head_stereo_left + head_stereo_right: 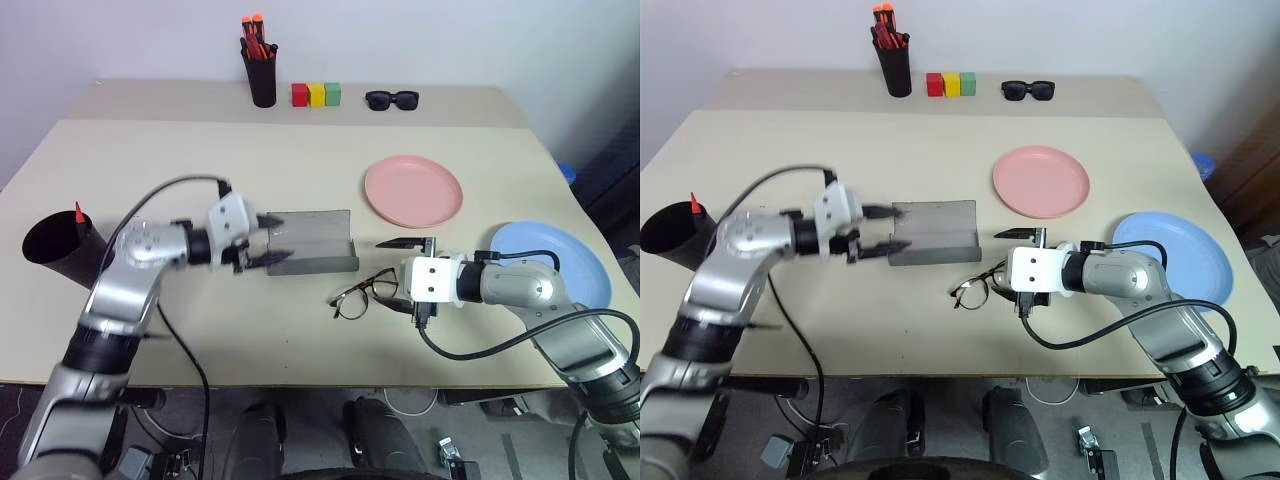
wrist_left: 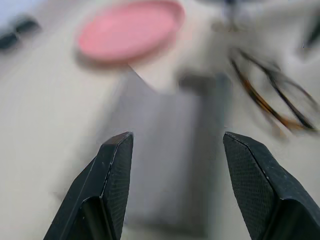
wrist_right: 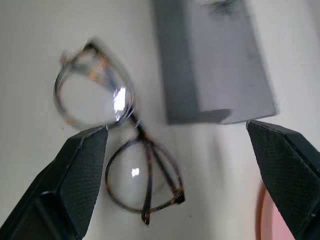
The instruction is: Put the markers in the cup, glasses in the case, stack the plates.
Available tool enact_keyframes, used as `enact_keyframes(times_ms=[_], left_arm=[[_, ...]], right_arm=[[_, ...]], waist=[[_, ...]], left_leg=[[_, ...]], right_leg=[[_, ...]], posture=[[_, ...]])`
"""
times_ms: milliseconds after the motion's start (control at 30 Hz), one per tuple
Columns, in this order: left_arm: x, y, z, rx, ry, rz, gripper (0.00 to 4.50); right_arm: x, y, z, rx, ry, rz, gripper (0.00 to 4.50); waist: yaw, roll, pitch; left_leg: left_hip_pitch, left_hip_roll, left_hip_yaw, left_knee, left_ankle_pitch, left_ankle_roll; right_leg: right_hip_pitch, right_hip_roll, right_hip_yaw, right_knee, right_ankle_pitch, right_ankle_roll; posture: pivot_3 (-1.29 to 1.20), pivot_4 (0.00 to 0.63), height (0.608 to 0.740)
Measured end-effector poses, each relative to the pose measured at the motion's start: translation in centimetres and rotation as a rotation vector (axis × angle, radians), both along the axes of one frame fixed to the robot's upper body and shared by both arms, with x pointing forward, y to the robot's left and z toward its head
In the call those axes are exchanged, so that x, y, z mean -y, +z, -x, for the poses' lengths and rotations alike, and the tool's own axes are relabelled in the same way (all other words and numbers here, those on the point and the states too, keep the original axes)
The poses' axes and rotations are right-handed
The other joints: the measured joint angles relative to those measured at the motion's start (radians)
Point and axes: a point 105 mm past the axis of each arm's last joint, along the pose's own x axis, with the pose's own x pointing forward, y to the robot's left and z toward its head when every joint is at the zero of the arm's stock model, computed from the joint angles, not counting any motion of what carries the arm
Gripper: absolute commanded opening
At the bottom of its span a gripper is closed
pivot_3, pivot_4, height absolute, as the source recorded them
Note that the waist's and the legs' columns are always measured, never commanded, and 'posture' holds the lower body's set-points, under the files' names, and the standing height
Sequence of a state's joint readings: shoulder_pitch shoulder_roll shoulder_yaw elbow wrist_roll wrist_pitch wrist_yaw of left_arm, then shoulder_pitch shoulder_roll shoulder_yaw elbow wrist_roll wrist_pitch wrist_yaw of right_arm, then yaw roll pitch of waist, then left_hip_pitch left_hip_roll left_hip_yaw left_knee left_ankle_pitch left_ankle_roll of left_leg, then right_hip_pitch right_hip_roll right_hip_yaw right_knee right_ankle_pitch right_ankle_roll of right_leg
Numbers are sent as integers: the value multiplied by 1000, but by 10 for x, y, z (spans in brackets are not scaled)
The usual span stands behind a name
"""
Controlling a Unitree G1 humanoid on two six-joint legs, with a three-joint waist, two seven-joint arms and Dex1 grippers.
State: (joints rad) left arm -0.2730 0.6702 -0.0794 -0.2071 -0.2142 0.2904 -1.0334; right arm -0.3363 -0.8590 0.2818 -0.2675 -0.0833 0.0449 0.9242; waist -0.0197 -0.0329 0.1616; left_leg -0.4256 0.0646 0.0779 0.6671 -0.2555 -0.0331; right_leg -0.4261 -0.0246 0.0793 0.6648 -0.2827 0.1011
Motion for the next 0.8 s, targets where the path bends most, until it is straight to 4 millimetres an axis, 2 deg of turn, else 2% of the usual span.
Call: enact_keyframes(times_ms=[67, 200, 367, 467, 700, 800], left_arm=[[2, -12, 17, -54, 12, 17, 2889], [7, -8, 36, -46, 34, 43, 2889], [5, -19, 45, -89, 95, 56, 2889], [4, -18, 43, -80, 121, 57, 2955], [1, -20, 41, -77, 159, 57, 2955], [0, -20, 41, -77, 164, 55, 2955]], right_arm=[[1, -3, -3, 5, 18, 27, 4500], [-4, 1, -6, 49, 79, 64, 4500], [-2, -5, -12, 59, 94, 94, 4500], [-6, -13, -11, 52, 128, 111, 3679], [-10, -20, -13, 62, 151, 107, 24], [-11, -17, -14, 85, 160, 106, 24]], waist=[[8, 0, 0], [8, 0, 0], [6, 0, 0], [6, 0, 0], [6, 0, 0], [5, 0, 0]], left_leg=[[0, 0, 0, 0, 0, 0], [1, 0, 0, 1, 0, 0], [2, 0, 0, 1, 0, 0], [2, 0, 1, 1, 0, 0], [2, 0, 1, 1, 0, 0], [3, 0, 0, 1, 0, 0]], right_leg=[[0, -1, 0, 0, 0, -1], [2, -1, 0, 0, -2, -3], [2, 0, 0, 1, -2, -3], [2, 0, 0, 0, -2, -3], [2, 0, 0, 1, -2, -3], [3, 0, 0, 1, -2, -3]], posture=[[0, 150, 722], [0, 150, 722], [0, 150, 722], [0, 150, 722], [0, 150, 722], [0, 150, 722]])
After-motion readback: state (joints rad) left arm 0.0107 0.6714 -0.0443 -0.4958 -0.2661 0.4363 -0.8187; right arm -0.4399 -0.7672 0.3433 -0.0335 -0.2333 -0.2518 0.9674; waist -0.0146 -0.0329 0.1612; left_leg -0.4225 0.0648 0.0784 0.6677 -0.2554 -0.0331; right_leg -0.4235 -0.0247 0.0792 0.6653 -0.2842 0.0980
